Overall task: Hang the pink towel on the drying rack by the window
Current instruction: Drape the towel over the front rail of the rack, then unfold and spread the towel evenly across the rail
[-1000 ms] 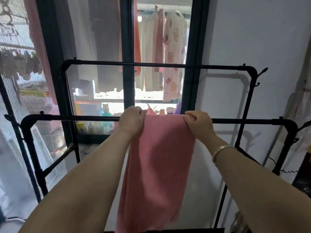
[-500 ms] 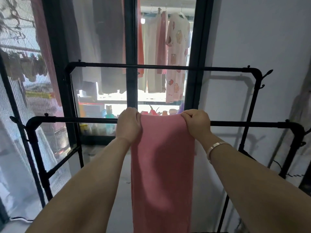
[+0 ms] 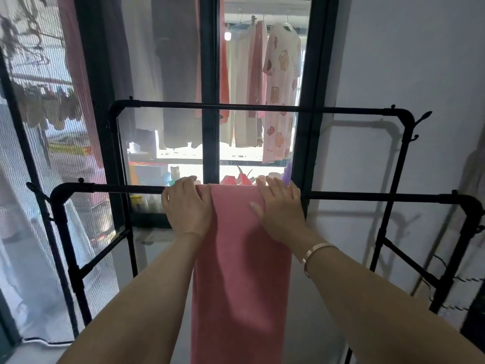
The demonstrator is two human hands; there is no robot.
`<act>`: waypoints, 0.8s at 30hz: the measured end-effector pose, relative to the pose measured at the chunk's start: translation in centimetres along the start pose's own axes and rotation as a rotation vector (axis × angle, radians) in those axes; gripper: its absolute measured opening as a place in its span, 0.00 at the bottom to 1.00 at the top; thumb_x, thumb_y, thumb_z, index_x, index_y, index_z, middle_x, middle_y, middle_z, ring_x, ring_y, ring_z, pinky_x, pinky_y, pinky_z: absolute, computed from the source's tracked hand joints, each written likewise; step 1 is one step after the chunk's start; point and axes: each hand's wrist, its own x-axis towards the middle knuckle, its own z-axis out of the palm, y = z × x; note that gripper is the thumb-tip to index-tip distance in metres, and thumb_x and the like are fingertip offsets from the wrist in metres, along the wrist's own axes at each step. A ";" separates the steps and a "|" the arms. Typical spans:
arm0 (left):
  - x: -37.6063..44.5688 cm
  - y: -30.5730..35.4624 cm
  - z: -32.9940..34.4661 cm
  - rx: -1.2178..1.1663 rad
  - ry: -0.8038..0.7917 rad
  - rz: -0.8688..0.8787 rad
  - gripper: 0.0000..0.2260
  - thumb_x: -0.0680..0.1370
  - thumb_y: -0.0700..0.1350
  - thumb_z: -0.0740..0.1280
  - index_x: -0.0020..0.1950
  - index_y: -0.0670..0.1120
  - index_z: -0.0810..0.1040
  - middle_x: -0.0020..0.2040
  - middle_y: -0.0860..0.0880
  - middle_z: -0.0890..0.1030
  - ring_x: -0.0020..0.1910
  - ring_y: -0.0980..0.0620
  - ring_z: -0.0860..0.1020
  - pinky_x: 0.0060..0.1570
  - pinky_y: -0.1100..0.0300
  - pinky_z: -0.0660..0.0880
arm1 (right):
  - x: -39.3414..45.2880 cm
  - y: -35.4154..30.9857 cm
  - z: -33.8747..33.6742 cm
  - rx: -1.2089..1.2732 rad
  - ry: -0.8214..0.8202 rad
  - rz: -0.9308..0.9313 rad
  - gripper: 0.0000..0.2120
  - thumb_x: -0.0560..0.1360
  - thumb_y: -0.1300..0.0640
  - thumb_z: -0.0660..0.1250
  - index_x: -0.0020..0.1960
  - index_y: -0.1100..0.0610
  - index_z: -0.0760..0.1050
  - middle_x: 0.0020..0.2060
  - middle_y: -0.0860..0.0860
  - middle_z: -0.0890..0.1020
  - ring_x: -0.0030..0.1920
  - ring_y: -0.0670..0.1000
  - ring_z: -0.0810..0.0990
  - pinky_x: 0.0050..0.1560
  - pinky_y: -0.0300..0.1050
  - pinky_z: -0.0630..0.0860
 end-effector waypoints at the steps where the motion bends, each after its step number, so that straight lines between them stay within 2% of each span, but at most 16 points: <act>1: -0.2 0.0 -0.1 0.011 0.002 -0.013 0.13 0.79 0.49 0.61 0.57 0.43 0.78 0.56 0.45 0.79 0.58 0.44 0.74 0.67 0.49 0.59 | -0.2 0.3 0.4 -0.017 -0.013 -0.015 0.29 0.78 0.42 0.56 0.75 0.52 0.57 0.73 0.53 0.65 0.74 0.56 0.59 0.74 0.61 0.50; 5: -0.6 0.1 -0.5 0.040 0.019 -0.068 0.13 0.78 0.50 0.63 0.54 0.43 0.79 0.55 0.45 0.78 0.58 0.43 0.73 0.64 0.49 0.61 | 0.1 1.2 0.3 0.016 -0.050 -0.024 0.30 0.78 0.39 0.54 0.76 0.49 0.52 0.74 0.53 0.63 0.75 0.55 0.57 0.74 0.60 0.46; 10: -0.8 0.3 -0.9 -0.008 0.044 -0.206 0.12 0.76 0.52 0.64 0.45 0.44 0.77 0.49 0.45 0.77 0.53 0.43 0.73 0.58 0.50 0.63 | 0.4 1.1 0.0 0.047 -0.070 0.001 0.29 0.78 0.39 0.53 0.76 0.48 0.54 0.74 0.52 0.64 0.74 0.55 0.58 0.74 0.60 0.46; 19: -0.4 0.7 -0.8 -0.044 -0.046 -0.215 0.13 0.79 0.50 0.61 0.46 0.41 0.77 0.51 0.43 0.75 0.54 0.43 0.71 0.58 0.51 0.62 | 0.5 0.9 -0.8 0.117 -0.126 0.041 0.27 0.79 0.40 0.51 0.75 0.47 0.55 0.73 0.50 0.64 0.74 0.53 0.57 0.74 0.58 0.43; 21: 0.3 1.4 -1.0 -0.098 -0.051 -0.156 0.12 0.78 0.51 0.64 0.40 0.45 0.76 0.46 0.46 0.76 0.50 0.44 0.73 0.56 0.51 0.65 | 0.4 0.9 -1.0 0.118 -0.131 0.046 0.26 0.79 0.41 0.52 0.75 0.47 0.56 0.73 0.50 0.64 0.74 0.53 0.57 0.74 0.58 0.43; 24: 1.2 2.5 -1.3 -0.214 -0.085 -0.076 0.12 0.76 0.51 0.67 0.33 0.52 0.73 0.33 0.57 0.73 0.38 0.48 0.76 0.48 0.53 0.67 | 0.9 0.5 -1.3 0.115 -0.160 0.064 0.26 0.79 0.41 0.53 0.75 0.47 0.57 0.74 0.50 0.64 0.75 0.53 0.56 0.74 0.58 0.42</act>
